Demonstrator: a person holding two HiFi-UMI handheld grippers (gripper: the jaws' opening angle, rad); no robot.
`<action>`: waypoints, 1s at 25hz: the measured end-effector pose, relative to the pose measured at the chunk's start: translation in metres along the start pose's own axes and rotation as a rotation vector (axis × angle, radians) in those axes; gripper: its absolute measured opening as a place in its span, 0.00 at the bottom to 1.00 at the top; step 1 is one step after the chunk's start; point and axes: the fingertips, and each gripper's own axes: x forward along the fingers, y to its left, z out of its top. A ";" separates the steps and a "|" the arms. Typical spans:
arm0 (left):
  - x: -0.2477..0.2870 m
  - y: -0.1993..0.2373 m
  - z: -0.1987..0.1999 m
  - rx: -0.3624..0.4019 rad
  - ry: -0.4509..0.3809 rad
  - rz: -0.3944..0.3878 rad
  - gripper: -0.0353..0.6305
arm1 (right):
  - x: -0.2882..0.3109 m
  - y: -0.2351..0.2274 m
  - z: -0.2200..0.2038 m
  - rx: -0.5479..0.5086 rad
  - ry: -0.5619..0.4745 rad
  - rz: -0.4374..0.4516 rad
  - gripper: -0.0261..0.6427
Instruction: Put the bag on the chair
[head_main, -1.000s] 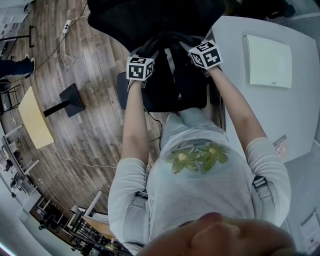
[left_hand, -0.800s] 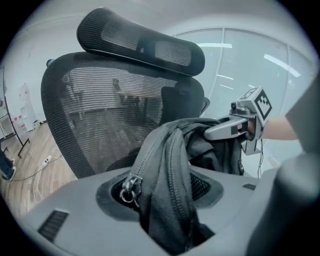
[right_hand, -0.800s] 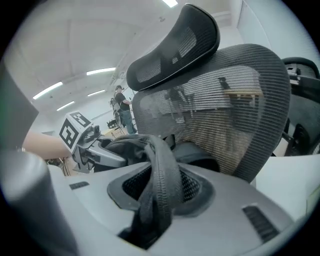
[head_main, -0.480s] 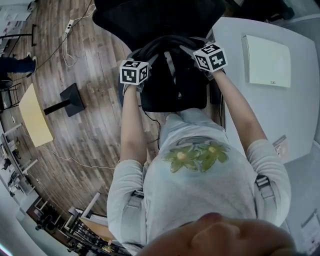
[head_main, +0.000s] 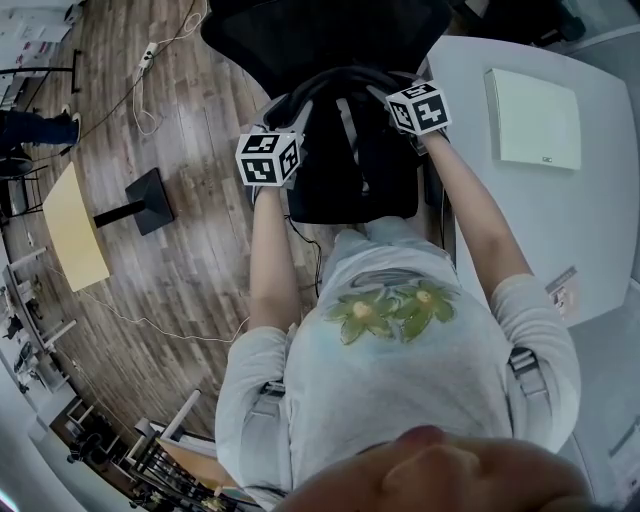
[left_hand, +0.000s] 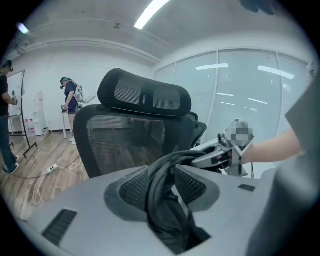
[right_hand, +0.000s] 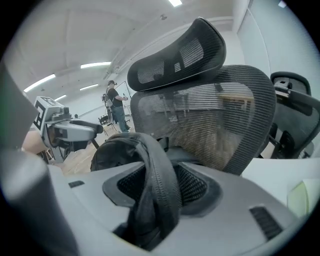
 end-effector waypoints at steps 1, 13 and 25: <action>0.000 -0.008 -0.004 -0.017 0.008 -0.024 0.32 | -0.001 0.001 0.001 -0.007 0.004 -0.004 0.34; 0.019 -0.015 -0.049 0.013 0.114 0.038 0.32 | -0.041 0.031 0.016 -0.061 -0.079 -0.005 0.36; -0.006 -0.032 -0.047 0.020 0.085 0.024 0.28 | -0.086 0.084 -0.004 -0.015 -0.196 -0.011 0.05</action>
